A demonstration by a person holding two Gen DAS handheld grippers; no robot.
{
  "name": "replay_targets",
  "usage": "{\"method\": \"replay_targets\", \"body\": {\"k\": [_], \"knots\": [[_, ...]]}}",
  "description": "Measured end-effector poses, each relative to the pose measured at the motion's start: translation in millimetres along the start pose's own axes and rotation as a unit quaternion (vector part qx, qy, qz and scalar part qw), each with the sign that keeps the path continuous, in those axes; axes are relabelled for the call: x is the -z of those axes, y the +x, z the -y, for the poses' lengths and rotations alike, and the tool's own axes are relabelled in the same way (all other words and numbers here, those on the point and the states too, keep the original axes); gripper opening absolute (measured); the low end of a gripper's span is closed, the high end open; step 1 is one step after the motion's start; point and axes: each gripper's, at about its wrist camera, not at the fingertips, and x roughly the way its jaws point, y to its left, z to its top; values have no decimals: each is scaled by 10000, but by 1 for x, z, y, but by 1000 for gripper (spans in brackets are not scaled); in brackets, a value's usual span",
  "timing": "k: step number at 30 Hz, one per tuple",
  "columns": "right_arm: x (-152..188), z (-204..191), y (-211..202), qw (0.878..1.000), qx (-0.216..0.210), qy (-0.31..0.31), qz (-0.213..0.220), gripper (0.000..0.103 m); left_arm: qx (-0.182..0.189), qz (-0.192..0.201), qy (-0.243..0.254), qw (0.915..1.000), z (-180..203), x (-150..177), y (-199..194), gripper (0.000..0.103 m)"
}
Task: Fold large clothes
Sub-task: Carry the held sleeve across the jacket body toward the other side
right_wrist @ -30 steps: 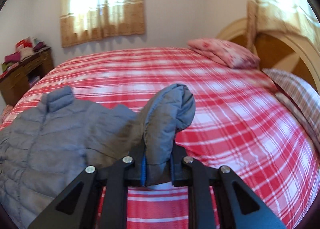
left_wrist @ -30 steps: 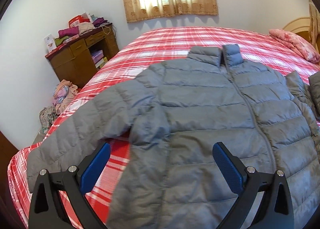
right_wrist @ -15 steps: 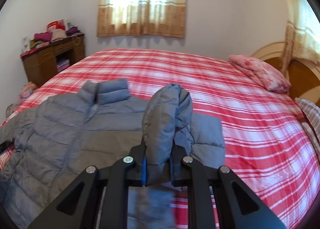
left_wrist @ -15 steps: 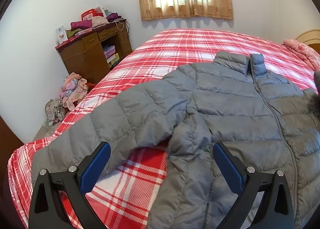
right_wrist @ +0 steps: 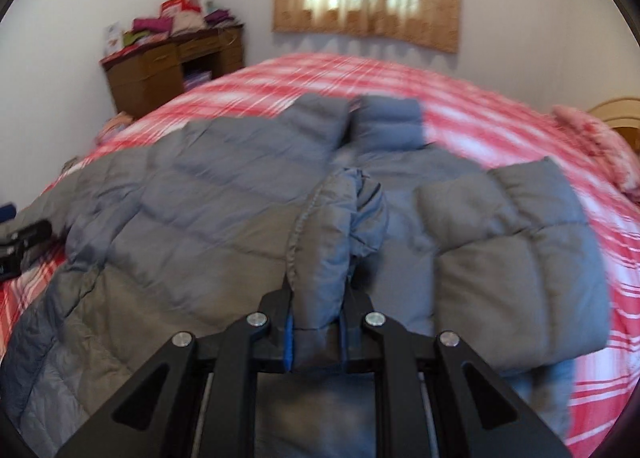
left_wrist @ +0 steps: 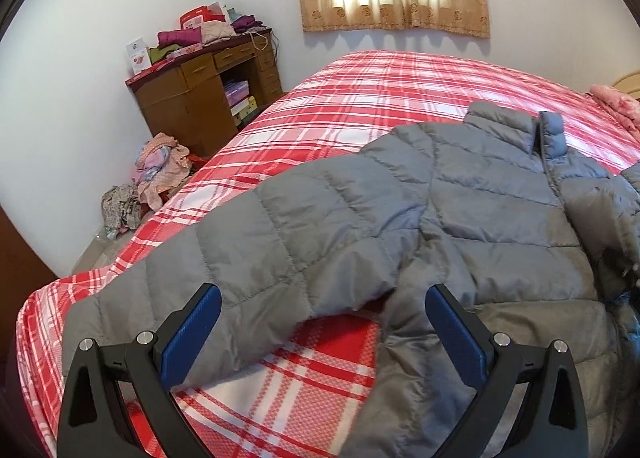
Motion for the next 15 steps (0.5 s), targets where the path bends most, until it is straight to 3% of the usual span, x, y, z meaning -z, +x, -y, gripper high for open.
{"method": "replay_targets", "body": {"k": [2,3,4,10,12,15], "knots": [[1,-7,-2,9997,-248,-38,33,34,-96,9,-19,10000,-2,-2,0,102],[2,-8,-5,9992,-404,-17,17,57,-149,19,-32,9999,-3,-4,0,102],[3,-10,-12,9983,-589,8,35,66,-194,33,-42,9998,-3,-6,-2,102],[14,2,-69,9959,-870,32,235,75,-183,129,-169,9996,9,-20,-20,102],[18,15,-84,9962,-758,95,409,80,-54,172,-146,9997,24,-25,-27,102],[27,53,-103,9972,-203,322,637,82,310,148,-46,9994,59,-31,-36,102]]}}
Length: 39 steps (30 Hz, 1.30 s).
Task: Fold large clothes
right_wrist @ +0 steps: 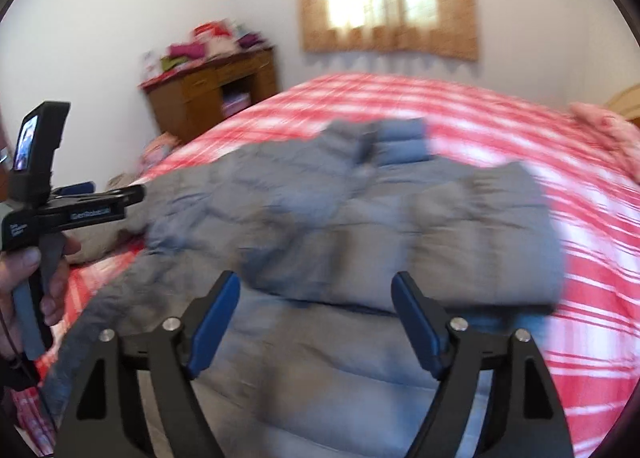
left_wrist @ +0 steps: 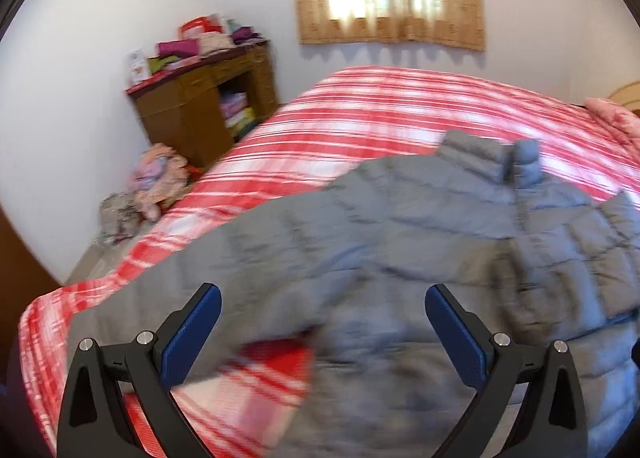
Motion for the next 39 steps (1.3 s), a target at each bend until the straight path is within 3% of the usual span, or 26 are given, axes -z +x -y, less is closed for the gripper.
{"method": "replay_targets", "body": {"k": [4,9,10,11,12,13,14,15,16,22,25,27,28,30,32,33,34,37,39], "knots": [[12,52,-15,9967,718,378,86,83,579,-136,199,9980,62,-3,2,102],[31,91,-26,9935,930,663,9,83,1021,-815,420,9905,124,7,46,102],[35,94,-28,9933,945,668,-12,83,1080,-973,400,9886,131,10,58,97],[39,97,-29,9932,953,664,-43,85,1159,-1044,373,9871,135,13,66,88],[43,99,-29,9930,976,659,-68,86,1338,-1126,356,9839,138,15,73,52],[47,103,-30,9927,1004,668,-87,86,1509,-1184,336,9809,140,16,77,35],[50,108,-30,9923,1020,694,-117,86,1559,-1133,311,9808,139,15,75,32],[55,113,-34,9917,1031,749,-140,86,1625,-1002,326,9811,137,12,69,21],[57,118,-33,9911,1047,805,-159,86,1568,-852,424,9830,134,10,61,19],[55,135,-28,9906,1098,793,-198,86,930,-171,778,9925,93,-6,34,19],[50,135,-22,9913,1089,708,-205,86,506,-115,1131,9922,86,3,40,21],[45,137,-16,9917,1051,683,-270,84,382,-206,1240,9913,90,10,49,30],[41,138,-13,9917,1043,683,-319,80,415,-250,1210,9915,92,12,52,32],[34,141,-8,9917,992,716,-398,61,404,-105,1140,9926,96,12,49,34],[22,144,-5,9919,981,699,-399,55,211,148,990,9948,94,7,41,50],[17,144,-4,9920,993,680,-373,52,-11,315,865,9958,92,2,36,69],[9,146,-4,9923,993,669,-329,51,-154,541,716,9959,86,-3,30,79],[-12,151,2,9925,964,722,-196,45,-322,946,357,9944,73,-15,18,87],[-24,151,13,9932,868,765,-120,45,-130,933,195,9954,72,-21,20,88]]}}
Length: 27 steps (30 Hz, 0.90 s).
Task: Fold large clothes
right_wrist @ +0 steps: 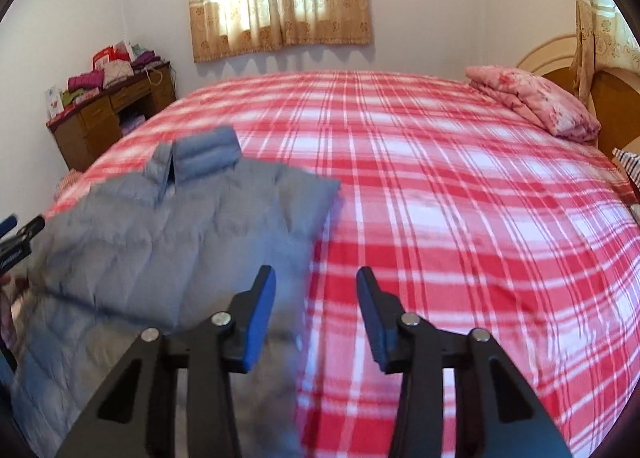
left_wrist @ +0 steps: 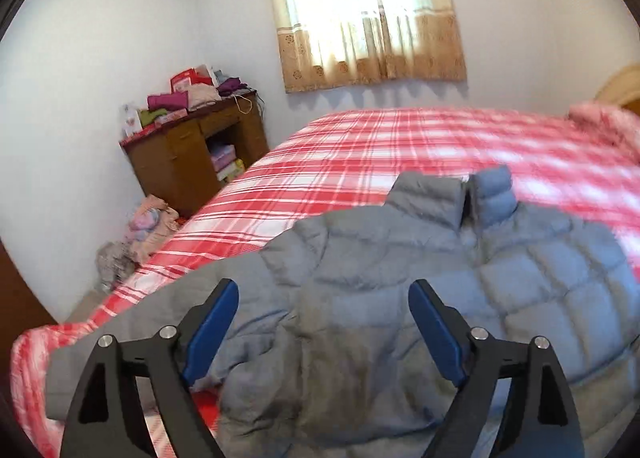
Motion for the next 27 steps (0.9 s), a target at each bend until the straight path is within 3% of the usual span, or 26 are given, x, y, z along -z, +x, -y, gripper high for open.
{"method": "replay_targets", "body": {"k": [4,7,10,15,21,27], "knots": [[-12,-16,41,9993,-303,110,-166,45,291,-488,-20,9984,25,4,31,88],[-4,-26,68,9980,-482,55,-412,45,63,-776,213,9967,44,25,57,88],[16,-29,87,9971,-456,18,-612,45,64,-1115,149,9936,45,40,79,88],[26,-15,94,9946,-634,334,-744,44,127,-1209,128,9925,46,46,83,89],[27,-22,93,9961,-441,155,-754,45,-35,-1365,318,9901,55,49,90,92],[31,-22,90,9967,-310,241,-707,45,74,-1451,172,9892,48,52,89,93]]}}
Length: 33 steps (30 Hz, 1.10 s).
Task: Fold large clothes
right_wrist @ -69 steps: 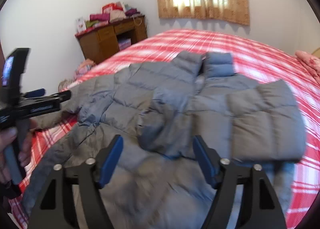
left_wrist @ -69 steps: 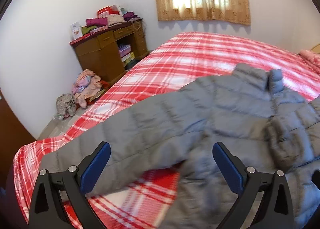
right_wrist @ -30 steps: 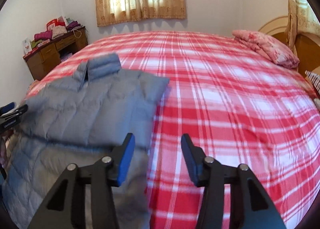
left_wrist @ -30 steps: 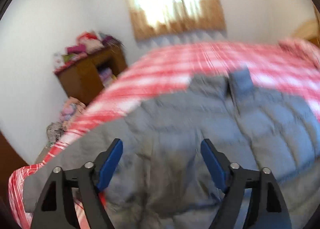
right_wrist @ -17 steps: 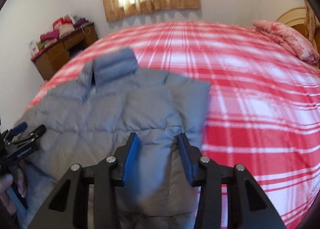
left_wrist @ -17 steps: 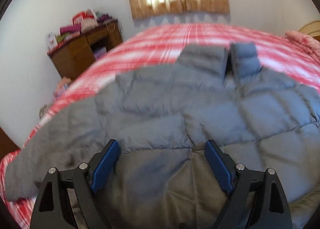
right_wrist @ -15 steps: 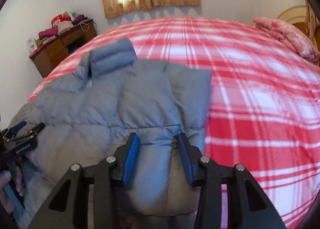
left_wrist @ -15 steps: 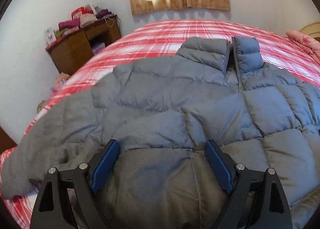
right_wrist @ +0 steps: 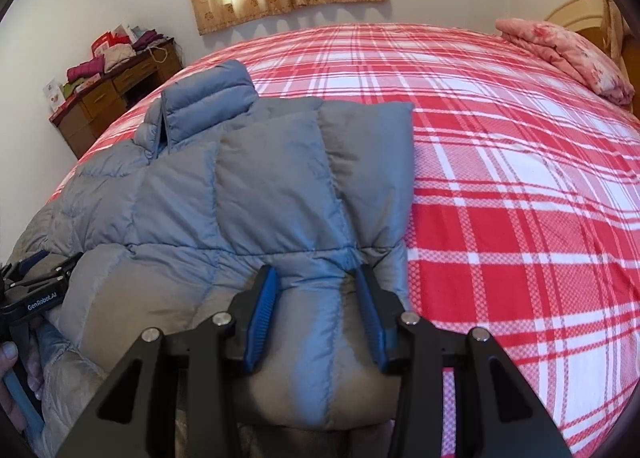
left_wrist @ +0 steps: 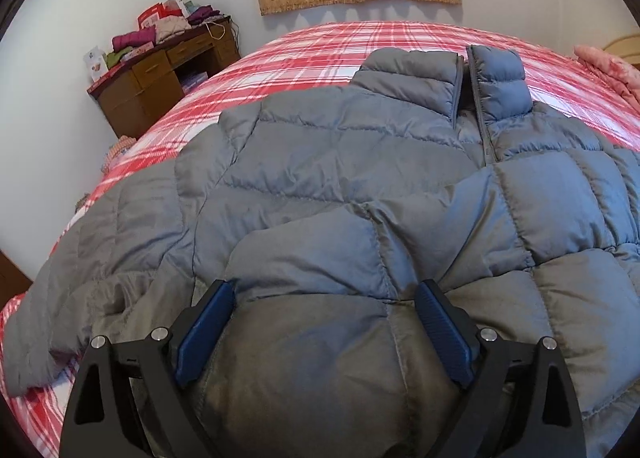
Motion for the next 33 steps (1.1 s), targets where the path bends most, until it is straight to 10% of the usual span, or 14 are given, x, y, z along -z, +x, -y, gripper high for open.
{"method": "replay_targets", "body": {"k": [19,24,33], "knots": [[7,-1,-14,9997,191,173,39,48,296,-34,-187,9994,-13,2,-9,96],[-13,-14,-54,9973,265,28,683,59,385,514,-543,9965,-37,-16,-38,96],[-7,-41,8,9998,-87,-133,-94,58,299,22,-459,9985,-27,-14,7,96]]}}
